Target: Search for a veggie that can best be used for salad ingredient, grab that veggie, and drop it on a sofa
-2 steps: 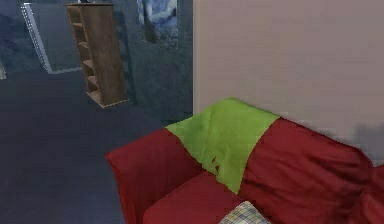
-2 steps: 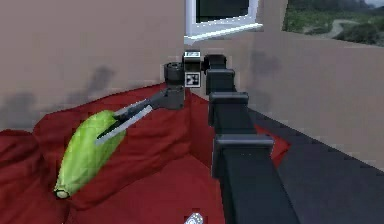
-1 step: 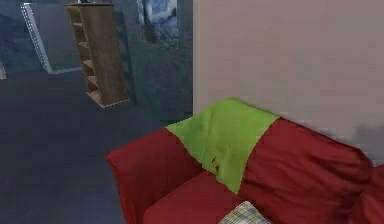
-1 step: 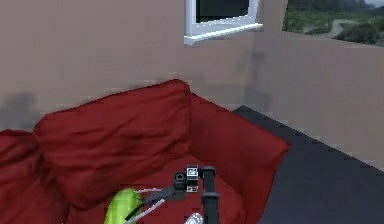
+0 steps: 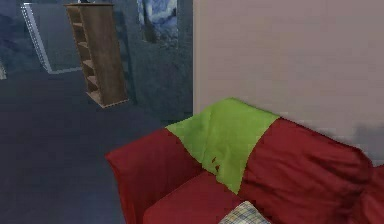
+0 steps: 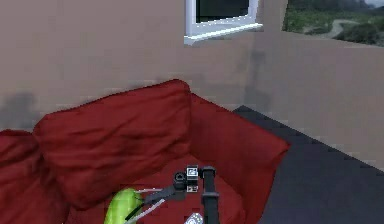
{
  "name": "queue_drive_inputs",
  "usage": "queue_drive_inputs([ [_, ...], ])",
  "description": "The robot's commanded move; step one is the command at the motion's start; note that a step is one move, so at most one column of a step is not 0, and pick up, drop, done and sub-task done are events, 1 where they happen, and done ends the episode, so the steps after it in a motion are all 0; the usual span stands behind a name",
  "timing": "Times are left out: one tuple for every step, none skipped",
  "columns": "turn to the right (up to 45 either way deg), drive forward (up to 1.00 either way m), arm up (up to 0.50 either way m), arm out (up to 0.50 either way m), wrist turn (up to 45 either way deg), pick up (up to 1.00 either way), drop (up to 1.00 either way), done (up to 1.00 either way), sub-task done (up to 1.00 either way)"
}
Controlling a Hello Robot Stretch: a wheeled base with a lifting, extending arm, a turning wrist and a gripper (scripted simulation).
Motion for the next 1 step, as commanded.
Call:
queue_drive_inputs([
  [0.0,0.0,0.0,0.0,0.0,0.0,1.0,0.0,0.0],
])
